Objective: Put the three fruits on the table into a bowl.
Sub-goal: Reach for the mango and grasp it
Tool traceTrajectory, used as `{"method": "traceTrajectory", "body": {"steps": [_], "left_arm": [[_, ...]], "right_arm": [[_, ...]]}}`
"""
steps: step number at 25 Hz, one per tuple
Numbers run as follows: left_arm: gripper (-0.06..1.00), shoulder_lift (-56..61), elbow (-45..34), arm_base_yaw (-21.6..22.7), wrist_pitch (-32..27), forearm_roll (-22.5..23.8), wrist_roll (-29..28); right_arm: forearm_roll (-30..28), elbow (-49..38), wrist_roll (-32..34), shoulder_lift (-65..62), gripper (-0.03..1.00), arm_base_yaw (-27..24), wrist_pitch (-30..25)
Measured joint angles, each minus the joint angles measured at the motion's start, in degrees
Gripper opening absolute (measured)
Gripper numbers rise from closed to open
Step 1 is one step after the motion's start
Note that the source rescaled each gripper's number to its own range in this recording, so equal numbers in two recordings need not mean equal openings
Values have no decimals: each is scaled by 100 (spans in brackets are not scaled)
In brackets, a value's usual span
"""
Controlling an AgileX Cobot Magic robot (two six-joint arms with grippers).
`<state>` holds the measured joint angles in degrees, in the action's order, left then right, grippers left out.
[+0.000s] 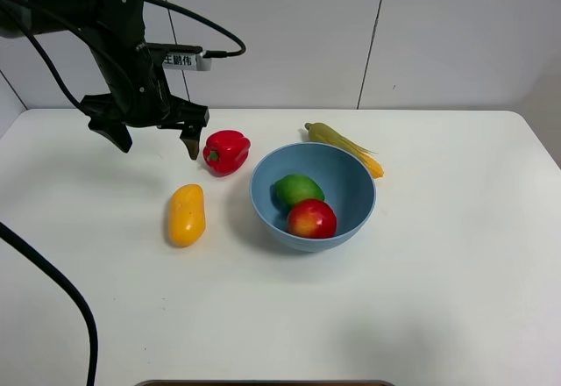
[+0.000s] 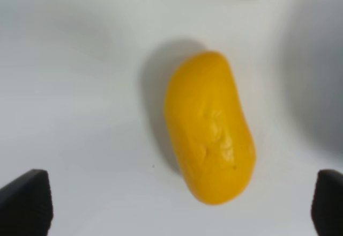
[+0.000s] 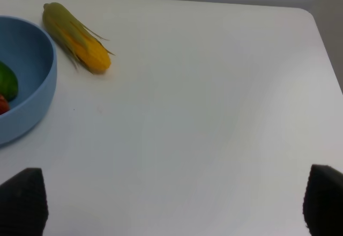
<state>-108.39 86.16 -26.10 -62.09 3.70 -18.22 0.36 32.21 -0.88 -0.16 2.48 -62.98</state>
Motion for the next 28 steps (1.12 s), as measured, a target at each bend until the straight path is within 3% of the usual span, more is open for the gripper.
{"method": "traceTrajectory", "body": {"steps": [10, 28], "left_arm": [[97, -150, -1036, 0, 1060, -434, -141], [98, -1089, -1050, 0, 1442, -814, -57]], "right_arm": [[0, 0, 0, 0, 84, 0, 0], [0, 0, 0, 0, 84, 0, 0]]}}
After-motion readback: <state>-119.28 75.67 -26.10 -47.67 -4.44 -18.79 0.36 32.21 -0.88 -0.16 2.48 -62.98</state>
